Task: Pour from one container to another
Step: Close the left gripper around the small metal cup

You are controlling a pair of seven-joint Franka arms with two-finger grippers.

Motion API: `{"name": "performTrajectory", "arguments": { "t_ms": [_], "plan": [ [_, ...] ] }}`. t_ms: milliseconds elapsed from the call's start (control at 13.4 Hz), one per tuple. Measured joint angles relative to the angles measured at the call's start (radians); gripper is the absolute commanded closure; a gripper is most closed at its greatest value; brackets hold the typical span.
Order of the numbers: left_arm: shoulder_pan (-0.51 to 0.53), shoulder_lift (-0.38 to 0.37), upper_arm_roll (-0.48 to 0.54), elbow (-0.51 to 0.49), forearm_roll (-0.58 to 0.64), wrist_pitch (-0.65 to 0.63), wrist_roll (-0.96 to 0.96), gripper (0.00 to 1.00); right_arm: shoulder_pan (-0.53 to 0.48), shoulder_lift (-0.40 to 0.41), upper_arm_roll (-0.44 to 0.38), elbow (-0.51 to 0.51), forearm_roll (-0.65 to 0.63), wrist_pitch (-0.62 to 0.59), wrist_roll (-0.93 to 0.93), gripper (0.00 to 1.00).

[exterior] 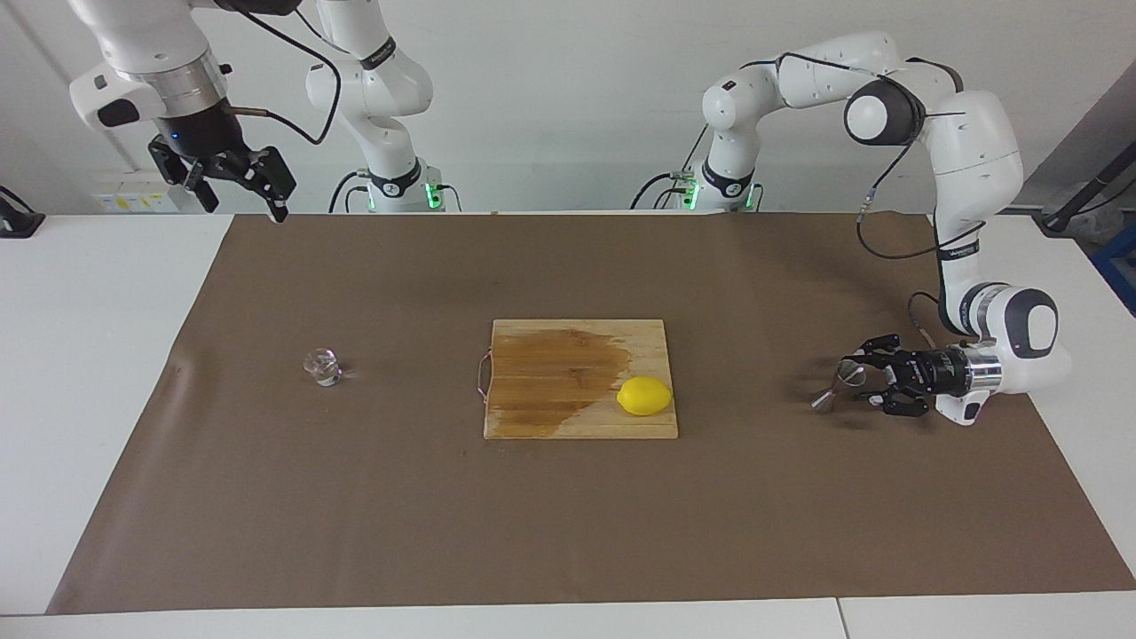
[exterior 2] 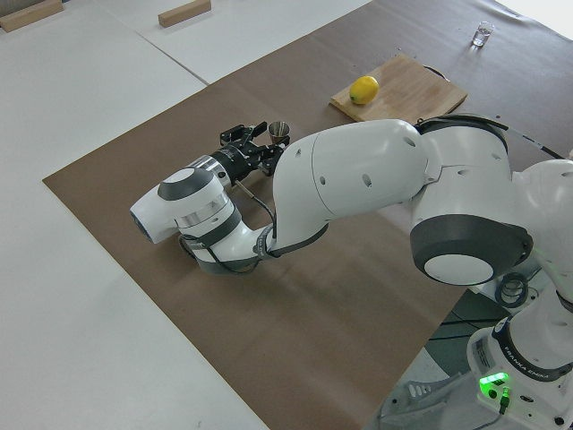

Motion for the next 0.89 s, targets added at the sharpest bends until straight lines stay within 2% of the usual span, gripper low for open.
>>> {"name": "performTrajectory", "arguments": {
  "t_ms": [595, 893],
  "plan": [
    [0.000, 0.000, 0.000, -0.002, 0.000, 0.003, 0.012, 0.57, 0.000, 0.000, 0.000, 0.000, 0.000, 0.000, 0.000, 0.00],
    [0.001, 0.000, -0.008, -0.001, -0.001, 0.004, 0.013, 0.58, 0.000, 0.000, 0.000, 0.000, 0.000, 0.000, 0.000, 0.00]
  ]
}}
